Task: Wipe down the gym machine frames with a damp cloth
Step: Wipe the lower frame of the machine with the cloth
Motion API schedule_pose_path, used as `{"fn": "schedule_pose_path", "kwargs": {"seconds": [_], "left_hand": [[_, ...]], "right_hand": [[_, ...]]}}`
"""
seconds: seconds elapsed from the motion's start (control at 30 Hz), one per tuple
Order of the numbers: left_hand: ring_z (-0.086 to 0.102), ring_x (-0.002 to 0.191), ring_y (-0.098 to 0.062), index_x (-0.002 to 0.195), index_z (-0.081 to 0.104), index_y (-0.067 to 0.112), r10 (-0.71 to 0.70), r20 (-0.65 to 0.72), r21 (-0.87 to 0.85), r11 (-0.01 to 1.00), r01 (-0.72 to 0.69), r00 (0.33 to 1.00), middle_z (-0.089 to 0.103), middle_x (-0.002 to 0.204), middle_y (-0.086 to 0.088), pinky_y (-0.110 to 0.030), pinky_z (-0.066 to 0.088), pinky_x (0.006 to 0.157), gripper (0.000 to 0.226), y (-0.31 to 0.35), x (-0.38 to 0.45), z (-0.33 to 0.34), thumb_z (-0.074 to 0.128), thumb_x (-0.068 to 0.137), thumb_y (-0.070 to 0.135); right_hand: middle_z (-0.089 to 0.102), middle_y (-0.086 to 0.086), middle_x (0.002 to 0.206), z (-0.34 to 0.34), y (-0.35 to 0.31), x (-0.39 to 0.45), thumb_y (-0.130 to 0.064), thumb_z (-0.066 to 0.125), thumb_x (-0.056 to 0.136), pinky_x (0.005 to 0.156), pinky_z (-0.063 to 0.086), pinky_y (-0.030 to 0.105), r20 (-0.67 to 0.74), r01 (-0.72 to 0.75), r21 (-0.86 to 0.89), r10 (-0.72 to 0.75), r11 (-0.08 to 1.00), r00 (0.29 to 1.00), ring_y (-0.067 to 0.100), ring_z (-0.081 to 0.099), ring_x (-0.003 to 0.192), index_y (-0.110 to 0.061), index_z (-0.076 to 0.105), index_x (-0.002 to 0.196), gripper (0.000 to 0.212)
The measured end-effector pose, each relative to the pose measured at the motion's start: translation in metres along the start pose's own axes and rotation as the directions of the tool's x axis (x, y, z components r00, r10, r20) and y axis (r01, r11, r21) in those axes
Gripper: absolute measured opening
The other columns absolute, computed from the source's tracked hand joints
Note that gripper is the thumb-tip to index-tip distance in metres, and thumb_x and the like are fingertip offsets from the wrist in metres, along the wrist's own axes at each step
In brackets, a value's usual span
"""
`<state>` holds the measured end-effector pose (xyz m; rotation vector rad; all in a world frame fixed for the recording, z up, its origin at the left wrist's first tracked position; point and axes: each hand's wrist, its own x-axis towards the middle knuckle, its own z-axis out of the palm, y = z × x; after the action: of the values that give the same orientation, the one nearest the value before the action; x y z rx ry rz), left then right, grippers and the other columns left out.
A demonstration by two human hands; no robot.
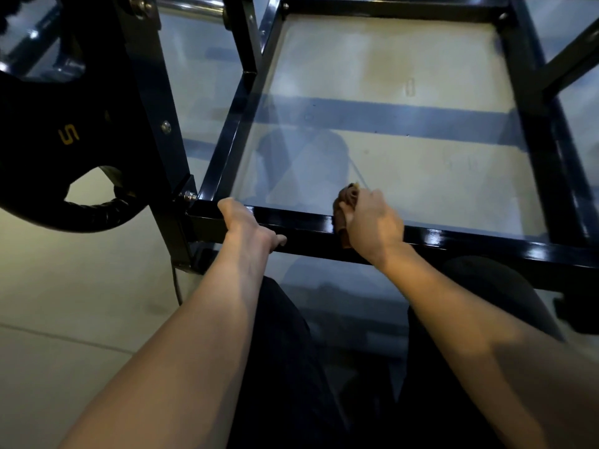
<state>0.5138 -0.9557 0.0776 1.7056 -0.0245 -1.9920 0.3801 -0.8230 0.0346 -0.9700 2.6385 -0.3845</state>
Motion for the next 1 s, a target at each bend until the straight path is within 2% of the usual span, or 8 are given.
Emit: {"fn": "schedule_pose_path", "kwargs": {"seconds": [0.17, 0.33, 0.47, 0.57, 0.73, 0.8, 0.87, 1.0], "left_hand": [[0.013, 0.15, -0.054, 0.16, 0.023, 0.008, -0.009, -0.014, 0.017, 1.0, 0.01, 1.0, 0.024, 0.161, -0.027, -0.066, 0.018, 0.122, 0.076, -0.001, 0.003, 0.0, 0.043, 0.099, 0.049], [0.01, 0.15, -0.054, 0.159, 0.028, 0.008, 0.003, 0.005, 0.061, 0.998, -0.003, 1.0, 0.024, 0.161, -0.028, -0.066, 0.019, 0.121, 0.072, -0.002, 0.009, -0.001, 0.045, 0.099, 0.043], [0.003, 0.152, -0.054, 0.156, 0.031, 0.008, -0.009, 0.032, 0.123, 0.992, 0.005, 0.999, 0.02, 0.161, -0.03, -0.065, 0.019, 0.122, 0.07, -0.001, 0.006, -0.002, 0.053, 0.097, 0.038], [0.018, 0.15, -0.05, 0.153, 0.035, 0.009, 0.036, 0.018, 0.226, 0.973, -0.039, 0.999, 0.029, 0.157, -0.025, -0.065, 0.021, 0.121, 0.063, -0.003, 0.003, -0.003, 0.053, 0.097, 0.031], [0.052, 0.101, -0.03, 0.111, 0.055, 0.012, 0.167, -0.047, 0.371, 0.918, -0.138, 0.985, 0.053, 0.108, -0.009, -0.044, 0.045, 0.103, 0.018, -0.011, 0.002, 0.004, 0.052, 0.099, 0.024], [0.052, 0.085, -0.023, 0.118, 0.055, 0.012, 0.246, -0.031, 0.419, 0.883, -0.211, 0.969, 0.057, 0.116, -0.007, -0.038, 0.046, 0.083, 0.031, -0.012, 0.013, 0.003, 0.057, 0.092, 0.028], [0.058, 0.097, -0.024, 0.133, 0.052, 0.011, 0.35, 0.004, 0.459, 0.832, -0.312, 0.937, 0.057, 0.134, -0.009, -0.038, 0.046, 0.08, 0.056, -0.015, 0.032, 0.008, 0.061, 0.083, 0.035], [0.048, 0.056, -0.014, 0.103, 0.055, 0.014, 0.348, 0.215, 0.541, 0.736, -0.408, 0.912, 0.054, 0.08, -0.003, -0.022, 0.046, 0.049, 0.013, -0.038, 0.003, 0.024, 0.058, 0.094, 0.023]], "right_hand": [[0.053, 0.009, 0.126, -0.003, 0.003, -0.022, -0.048, 0.043, 0.109, 0.072, 0.042, 0.041, 0.074, 0.122, -0.083, -0.116, 0.989, 0.99, 0.036, 0.064, 0.106, -0.017, 0.052, 0.132, 0.039], [0.053, 0.019, 0.126, -0.022, 0.038, -0.002, -0.046, 0.045, 0.108, 0.086, 0.047, 0.048, 0.011, -0.112, -0.02, 0.112, 0.994, 0.994, 0.044, 0.061, 0.112, -0.01, 0.053, 0.129, 0.042], [0.052, 0.011, 0.126, -0.007, 0.008, -0.019, -0.047, 0.044, 0.108, 0.077, 0.044, 0.043, 0.085, 0.112, 0.055, -0.116, 0.992, 0.99, 0.038, 0.062, 0.107, -0.015, 0.051, 0.135, 0.042], [0.054, 0.011, 0.126, -0.024, 0.04, -0.023, -0.052, 0.044, 0.107, 0.078, 0.048, 0.044, 0.113, 0.103, -0.028, -0.099, 0.994, 0.989, 0.039, 0.063, 0.108, -0.02, 0.053, 0.135, 0.044], [0.065, 0.016, 0.12, -0.061, 0.091, -0.01, -0.051, 0.051, 0.104, 0.094, 0.052, 0.044, 0.005, -0.182, 0.198, 0.184, 0.963, 0.983, 0.038, 0.063, 0.109, -0.013, 0.063, 0.121, 0.044], [0.071, 0.011, 0.115, -0.068, 0.09, -0.013, -0.047, 0.056, 0.102, 0.098, 0.054, 0.046, 0.029, -0.26, 0.555, 0.294, 0.79, 0.955, 0.033, 0.068, 0.107, -0.016, 0.068, 0.116, 0.036], [0.076, 0.008, 0.107, -0.075, 0.082, -0.021, -0.034, 0.06, 0.101, 0.093, 0.06, 0.049, 0.185, -0.324, 0.828, 0.323, 0.457, 0.928, 0.029, 0.073, 0.099, -0.021, 0.069, 0.107, 0.017], [0.078, 0.005, 0.099, -0.079, 0.071, -0.036, -0.013, 0.057, 0.102, 0.077, 0.059, 0.041, 0.331, -0.355, 0.924, 0.166, 0.141, 0.929, 0.021, 0.075, 0.085, -0.023, 0.066, 0.114, 0.018]]}}
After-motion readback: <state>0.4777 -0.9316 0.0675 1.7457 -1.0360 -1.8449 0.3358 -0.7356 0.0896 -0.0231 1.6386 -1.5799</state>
